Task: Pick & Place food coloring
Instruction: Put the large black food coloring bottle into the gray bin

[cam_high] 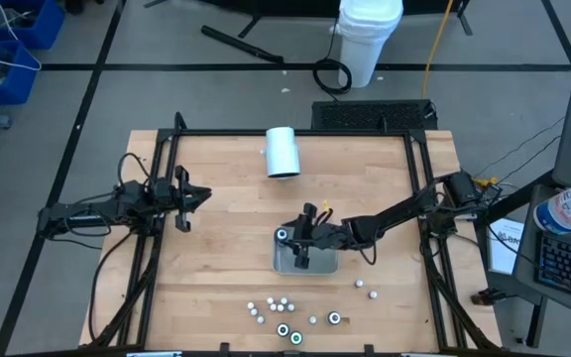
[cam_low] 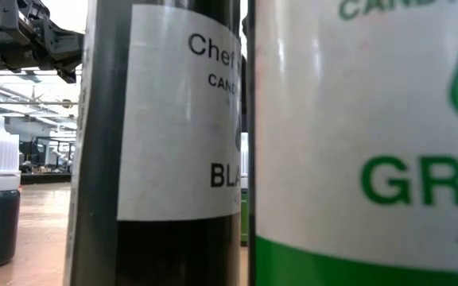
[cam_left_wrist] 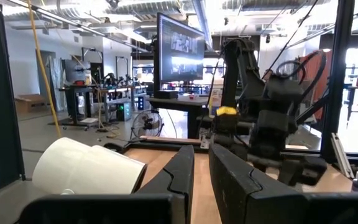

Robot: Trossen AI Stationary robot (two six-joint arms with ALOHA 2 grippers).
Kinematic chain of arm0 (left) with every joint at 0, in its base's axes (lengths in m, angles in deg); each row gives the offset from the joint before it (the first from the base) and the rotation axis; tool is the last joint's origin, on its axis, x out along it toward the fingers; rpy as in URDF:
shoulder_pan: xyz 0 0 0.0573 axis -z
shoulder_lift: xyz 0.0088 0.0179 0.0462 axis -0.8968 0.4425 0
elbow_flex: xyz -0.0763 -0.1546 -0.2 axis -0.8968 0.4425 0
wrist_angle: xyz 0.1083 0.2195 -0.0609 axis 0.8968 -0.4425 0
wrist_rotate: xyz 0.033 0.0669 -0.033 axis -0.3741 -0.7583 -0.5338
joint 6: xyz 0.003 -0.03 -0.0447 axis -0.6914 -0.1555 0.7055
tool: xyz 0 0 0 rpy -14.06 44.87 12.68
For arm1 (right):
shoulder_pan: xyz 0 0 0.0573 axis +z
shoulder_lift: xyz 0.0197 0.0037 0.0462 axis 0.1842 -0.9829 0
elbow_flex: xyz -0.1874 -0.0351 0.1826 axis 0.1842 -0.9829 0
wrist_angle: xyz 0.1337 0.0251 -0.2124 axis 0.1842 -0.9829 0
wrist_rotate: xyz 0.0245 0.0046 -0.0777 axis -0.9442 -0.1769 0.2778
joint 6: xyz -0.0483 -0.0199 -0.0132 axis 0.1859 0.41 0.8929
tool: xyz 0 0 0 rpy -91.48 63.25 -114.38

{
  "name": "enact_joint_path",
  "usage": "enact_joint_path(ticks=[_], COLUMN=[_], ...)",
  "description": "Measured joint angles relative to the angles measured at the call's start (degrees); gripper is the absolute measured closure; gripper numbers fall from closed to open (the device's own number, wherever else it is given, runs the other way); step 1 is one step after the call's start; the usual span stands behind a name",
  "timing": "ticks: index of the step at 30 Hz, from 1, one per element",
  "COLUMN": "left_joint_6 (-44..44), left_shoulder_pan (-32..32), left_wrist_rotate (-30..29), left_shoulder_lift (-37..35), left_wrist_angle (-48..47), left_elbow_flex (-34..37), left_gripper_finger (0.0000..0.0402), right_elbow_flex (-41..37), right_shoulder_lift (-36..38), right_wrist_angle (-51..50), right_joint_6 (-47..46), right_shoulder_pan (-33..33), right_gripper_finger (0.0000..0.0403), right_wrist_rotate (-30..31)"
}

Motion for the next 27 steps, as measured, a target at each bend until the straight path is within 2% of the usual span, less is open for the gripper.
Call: enact_joint_path(ticks=[5,8,11,14,18,20,23,25,27], left_joint_6=[-1.79,-2.74,-2.71,-2.06,0.79,1.69,-0.23,-1.09,-1.23], left_shoulder_pan=[0.01,-0.01,0.01,0.00,-0.04,-0.06,-0.06,-0.01,-0.01], left_wrist_rotate=[-0.02,-0.02,-0.02,-0.02,-4.42,-6.21,-2.26,0.27,0.42], left_shoulder_lift=[-0.02,-0.01,-0.02,-0.02,-0.02,-0.02,0.71,1.74,3.42], left_wrist_angle=[-0.77,-1.31,-1.40,-1.36,-0.87,-1.59,-3.92,-4.41,-4.93], left_elbow_flex=[0.00,0.00,0.00,0.00,0.00,0.00,0.00,0.00,-0.02], left_gripper_finger=[0.0344,0.0344,0.0344,0.0344,0.0344,0.0344,0.0344,0.0344,0.0344], right_elbow_flex=[0.00,-0.61,-4.25,-10.66,-19.48,-23.67,-29.14,-31.76,-33.93], right_shoulder_lift=[6.68,11.82,16.50,21.17,28.79,32.32,36.66,39.24,41.60], right_wrist_angle=[-7.19,-12.56,-12.57,-9.00,-4.32,-0.92,6.19,9.55,11.59], right_joint_6=[2.75,1.63,1.39,3.01,4.62,4.54,5.03,5.67,5.80], right_shoulder_pan=[1.41,2.50,4.51,7.10,9.69,10.39,10.53,10.34,10.16], right_gripper_finger=[0.0172,0.0186,0.0210,0.0251,0.0325,0.0361,0.0396,0.0394,0.0391], right_wrist_rotate=[3.60,3.37,3.58,4.31,13.13,15.62,13.06,10.37,7.65])
